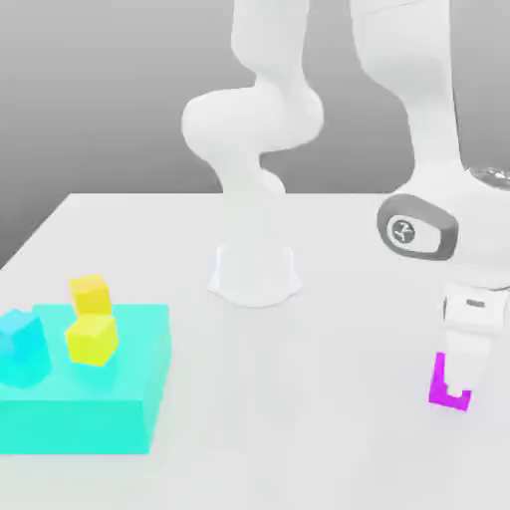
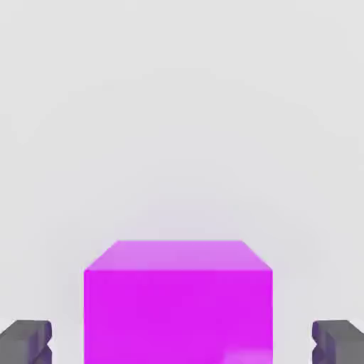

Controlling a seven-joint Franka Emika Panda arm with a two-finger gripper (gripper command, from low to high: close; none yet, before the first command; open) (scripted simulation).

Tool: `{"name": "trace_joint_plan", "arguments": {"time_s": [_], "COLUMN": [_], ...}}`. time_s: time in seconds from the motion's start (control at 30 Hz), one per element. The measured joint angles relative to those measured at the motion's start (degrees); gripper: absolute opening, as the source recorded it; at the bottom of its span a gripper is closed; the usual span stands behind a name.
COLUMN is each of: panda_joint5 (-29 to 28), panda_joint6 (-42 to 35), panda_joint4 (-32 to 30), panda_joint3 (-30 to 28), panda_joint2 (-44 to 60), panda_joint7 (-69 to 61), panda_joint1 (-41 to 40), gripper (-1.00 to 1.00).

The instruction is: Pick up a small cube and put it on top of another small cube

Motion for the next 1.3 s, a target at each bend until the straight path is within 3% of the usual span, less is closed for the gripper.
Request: {"name": "trace_joint_plan", "arguments": {"time_s": [0.2, 0.4, 0.57, 1.17, 1.3], "panda_joint5": [-0.1, 9.4, 7.7, 1.3, 0.9], "panda_joint6": [-0.2, -8.8, -15.8, -38.1, -32.3], "panda_joint4": [0.0, -2.4, -4.3, -11.8, -14.1], "panda_joint3": [0.2, 6.2, -0.4, -29.5, -32.4], "panda_joint2": [-0.2, -11.4, -20.9, -51.5, -47.7], "panda_joint7": [0.1, -7.2, -8.5, -14.6, -15.5], "panda_joint1": [-0.1, -4.6, -19.2, -56.6, -58.8], "gripper": [-1.00, -1.00, -1.00, -1.00, -1.00]}}
